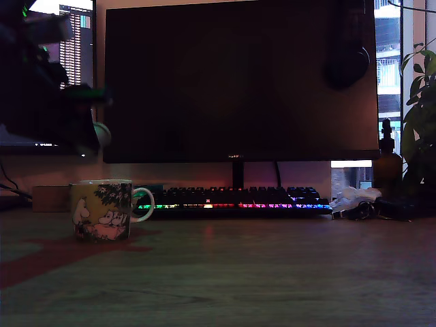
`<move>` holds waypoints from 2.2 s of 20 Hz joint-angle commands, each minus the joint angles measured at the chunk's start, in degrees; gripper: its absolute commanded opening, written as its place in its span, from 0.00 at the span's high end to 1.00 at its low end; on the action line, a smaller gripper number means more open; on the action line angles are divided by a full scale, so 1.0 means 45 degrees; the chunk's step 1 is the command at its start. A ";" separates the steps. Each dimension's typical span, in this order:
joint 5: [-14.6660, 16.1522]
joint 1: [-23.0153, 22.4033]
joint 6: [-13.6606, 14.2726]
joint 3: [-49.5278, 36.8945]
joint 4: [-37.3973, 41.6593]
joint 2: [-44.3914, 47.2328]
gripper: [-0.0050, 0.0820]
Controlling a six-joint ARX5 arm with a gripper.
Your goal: Pick up the coffee capsules on the table and drop them inside the coffee cup
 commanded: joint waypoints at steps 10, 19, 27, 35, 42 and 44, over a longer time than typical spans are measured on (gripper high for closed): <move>0.0126 0.0034 0.0384 0.0928 -0.0379 0.1248 0.80; 0.0228 0.0034 0.0374 0.0928 -0.1379 0.1248 0.80; 0.0267 0.0034 0.0374 0.0928 -0.1515 0.1248 0.80; 0.0291 0.0034 0.0447 0.0928 -0.1423 0.1248 0.50; 0.0316 0.0034 0.0709 0.0928 -0.1418 0.1248 0.24; 0.0311 0.0034 0.0709 0.0928 -0.1409 0.1248 0.25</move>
